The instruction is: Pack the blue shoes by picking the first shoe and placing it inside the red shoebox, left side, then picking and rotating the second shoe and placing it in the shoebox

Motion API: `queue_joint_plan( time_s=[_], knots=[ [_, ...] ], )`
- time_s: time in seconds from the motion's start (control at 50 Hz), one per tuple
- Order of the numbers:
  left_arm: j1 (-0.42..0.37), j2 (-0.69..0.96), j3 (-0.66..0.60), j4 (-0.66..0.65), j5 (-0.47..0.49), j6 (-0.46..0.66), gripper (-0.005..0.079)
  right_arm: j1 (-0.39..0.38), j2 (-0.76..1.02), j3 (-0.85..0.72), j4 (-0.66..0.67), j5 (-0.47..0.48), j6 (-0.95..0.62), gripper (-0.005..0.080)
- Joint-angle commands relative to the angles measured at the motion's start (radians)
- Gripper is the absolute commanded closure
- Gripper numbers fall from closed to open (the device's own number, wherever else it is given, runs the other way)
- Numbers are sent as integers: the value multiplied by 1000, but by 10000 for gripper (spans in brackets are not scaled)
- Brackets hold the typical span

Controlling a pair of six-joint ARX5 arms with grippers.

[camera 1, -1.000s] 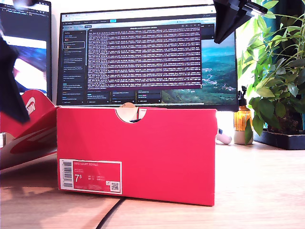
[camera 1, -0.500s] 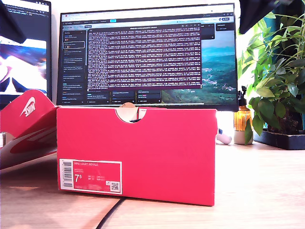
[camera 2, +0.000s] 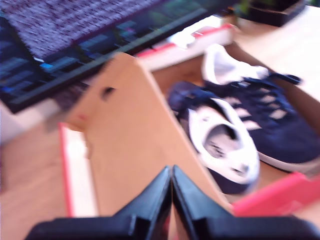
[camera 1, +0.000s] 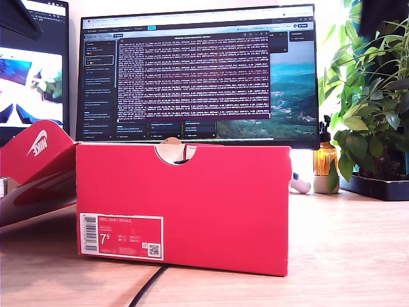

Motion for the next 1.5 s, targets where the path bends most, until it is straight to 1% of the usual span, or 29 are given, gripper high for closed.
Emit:
queue_joint_plan(
  time_s=[0.0, 0.16, 0.24, 0.3, 0.38, 0.5, 0.7, 0.84, 0.92, 1.02, 1.04, 1.1, 1.18, 1.36, 1.48],
  knots=[
    [23, 14, 2, 43, 34, 4, 761, -4, -50, -87, 82, 18, 5, 765],
    [92, 31, -47, 212, 115, 4, 761, -31, -130, -284, 305, 19, 0, 765],
    [129, 60, -74, 269, 160, 4, 761, -50, -146, -368, 426, 19, 5, 765],
    [154, 90, -94, 299, 202, 4, 761, -60, -148, -418, 488, 20, 4, 765],
    [188, 124, -133, 370, 249, 4, 761, -73, -148, -479, 555, 20, 4, 765],
    [240, 160, -177, 449, 270, 4, 761, -90, -148, -573, 642, 20, 9, 765],
    [371, 154, -199, 451, 327, -4, 761, -117, -148, -698, 764, 19, 27, 765],
    [430, 148, -210, 451, 362, -31, 761, -119, -148, -748, 797, 20, 27, 765],
    [447, 148, -229, 457, 362, -36, 761, -119, -148, -779, 840, 20, 30, 765],
    [449, 142, -266, 475, 353, -58, 761, -119, -148, -806, 881, 20, 31, 765],
    [448, 141, -275, 483, 348, -84, 761, -119, -148, -811, 885, 20, 34, 765],
    [449, 141, -301, 511, 335, -110, 761, -119, -148, -825, 899, 20, 38, 765],
    [448, 126, -336, 535, 327, -110, 761, -119, -148, -847, 912, 19, 37, 765],
    [448, 61, -387, 534, 310, -119, 761, -119, -148, -925, 980, 16, 38, 765],
    [448, 0, -433, 533, 283, -129, 761, -119, -151, -977, 1025, -12, 39, 765]
  ],
)
